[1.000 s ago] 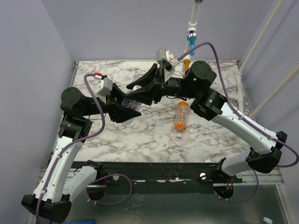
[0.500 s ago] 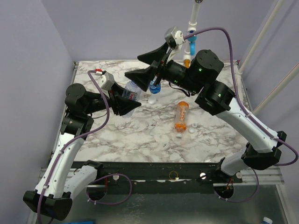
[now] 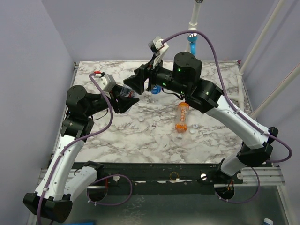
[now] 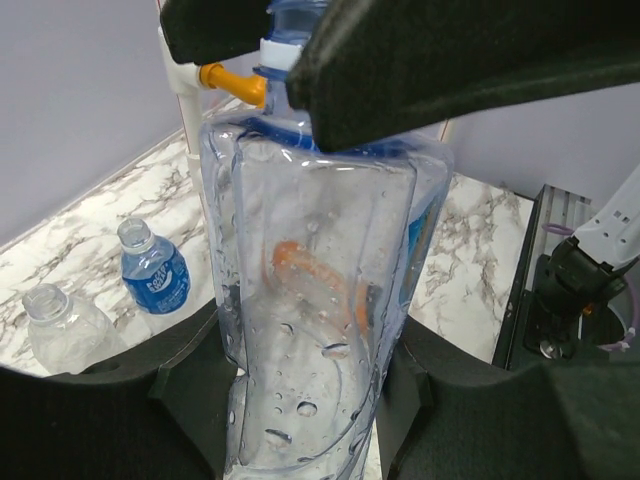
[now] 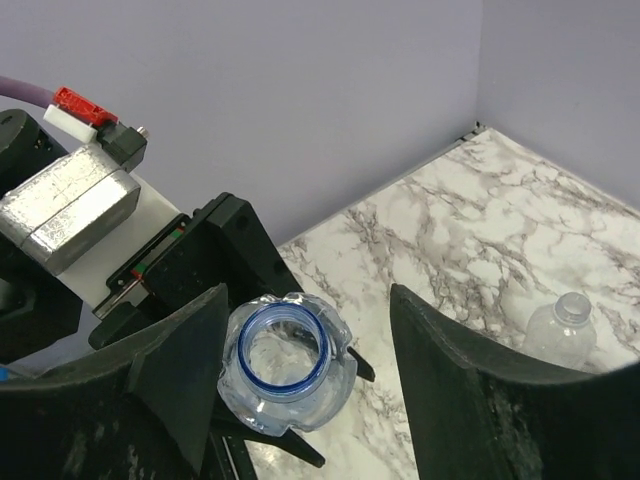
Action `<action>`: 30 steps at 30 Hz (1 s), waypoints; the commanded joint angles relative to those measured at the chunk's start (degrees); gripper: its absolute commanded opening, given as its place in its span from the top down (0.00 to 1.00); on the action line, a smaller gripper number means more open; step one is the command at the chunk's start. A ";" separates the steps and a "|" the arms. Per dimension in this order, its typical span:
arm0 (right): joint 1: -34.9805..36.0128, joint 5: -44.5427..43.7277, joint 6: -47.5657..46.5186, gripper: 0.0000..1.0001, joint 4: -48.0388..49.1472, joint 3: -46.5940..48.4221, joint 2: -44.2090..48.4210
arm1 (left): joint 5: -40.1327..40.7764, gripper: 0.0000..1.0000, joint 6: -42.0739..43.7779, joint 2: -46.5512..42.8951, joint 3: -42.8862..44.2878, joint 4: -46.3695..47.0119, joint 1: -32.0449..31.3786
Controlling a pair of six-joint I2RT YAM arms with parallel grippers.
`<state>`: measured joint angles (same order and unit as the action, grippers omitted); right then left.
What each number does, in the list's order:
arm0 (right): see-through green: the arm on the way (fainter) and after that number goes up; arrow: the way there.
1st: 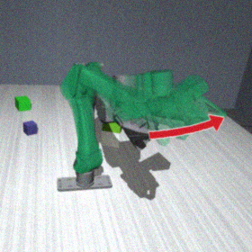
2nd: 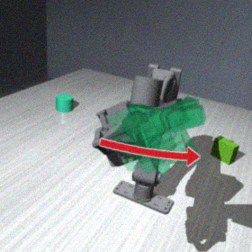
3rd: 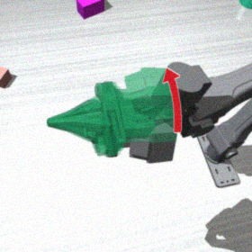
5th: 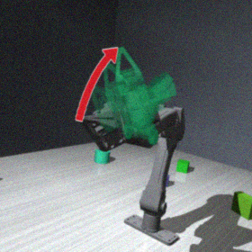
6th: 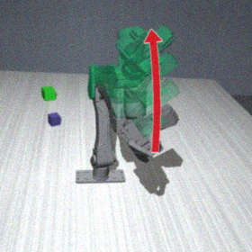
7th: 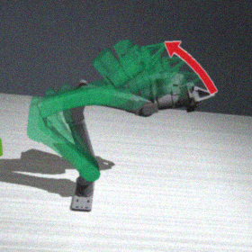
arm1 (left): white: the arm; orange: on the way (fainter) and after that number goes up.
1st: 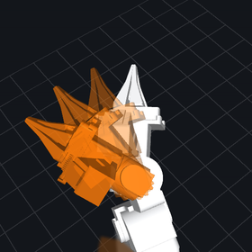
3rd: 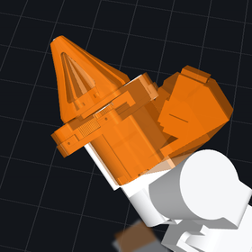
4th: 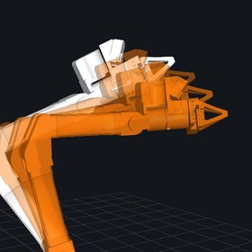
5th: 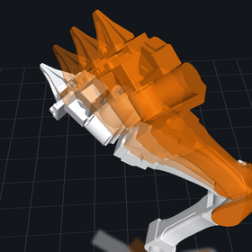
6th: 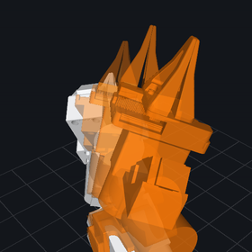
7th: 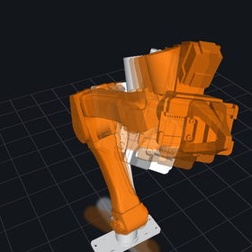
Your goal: Unscrew the bottle caps
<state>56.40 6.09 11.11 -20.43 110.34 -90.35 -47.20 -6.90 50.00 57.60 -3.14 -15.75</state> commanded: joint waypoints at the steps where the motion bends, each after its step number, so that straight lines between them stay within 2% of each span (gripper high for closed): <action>1: 0.29 1.18 1.22 0.36 0.40 -1.65 1.24 | 1.06 0.73 0.97 -0.87 -0.56 -0.64 0.14; 2: 0.30 1.37 1.40 0.40 0.47 -1.79 1.18 | 1.07 0.73 0.92 -0.95 -0.65 -0.60 0.17; 5: 0.29 2.03 1.93 0.60 0.72 -2.48 0.97 | 0.86 0.73 0.64 -1.18 -0.83 -0.53 0.16; 6: 0.29 2.22 2.02 0.66 0.87 -2.73 0.97 | 0.88 0.72 0.57 -1.33 -0.89 -0.55 0.10; 7: 0.29 2.27 1.97 0.72 1.04 -3.14 1.09 | 1.03 0.66 0.47 -1.39 -1.04 -0.55 0.13; 9: 0.33 1.72 1.67 0.77 1.42 -3.91 1.51 | 1.85 0.33 0.45 -1.79 -1.47 -0.68 0.18; 10: 0.30 1.13 1.34 0.78 1.57 -4.31 1.80 | 2.34 0.13 0.47 -1.94 -1.72 -0.92 0.12; 11: 0.30 0.52 0.83 0.79 1.48 -4.66 2.06 | 2.73 0.02 0.67 -2.29 -2.00 -1.38 0.18; 17: 0.25 -3.98 -4.16 0.83 0.88 -8.13 4.20 | 8.58 0.01 3.53 -3.67 -3.62 -8.33 0.15; 24: -0.81 -13.36 -10.26 0.84 2.56 -17.81 6.00 | 18.22 0.01 6.61 -4.63 -5.32 -17.61 0.17; 30: -4.85 -16.68 -12.30 0.90 6.43 -26.58 3.08 | 21.01 0.01 6.61 -6.93 -6.12 -20.55 0.17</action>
<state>54.26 -5.41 1.80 -17.15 88.03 -85.06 -30.63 -1.69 45.08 51.62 -19.57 -15.70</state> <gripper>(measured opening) 0.345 0.988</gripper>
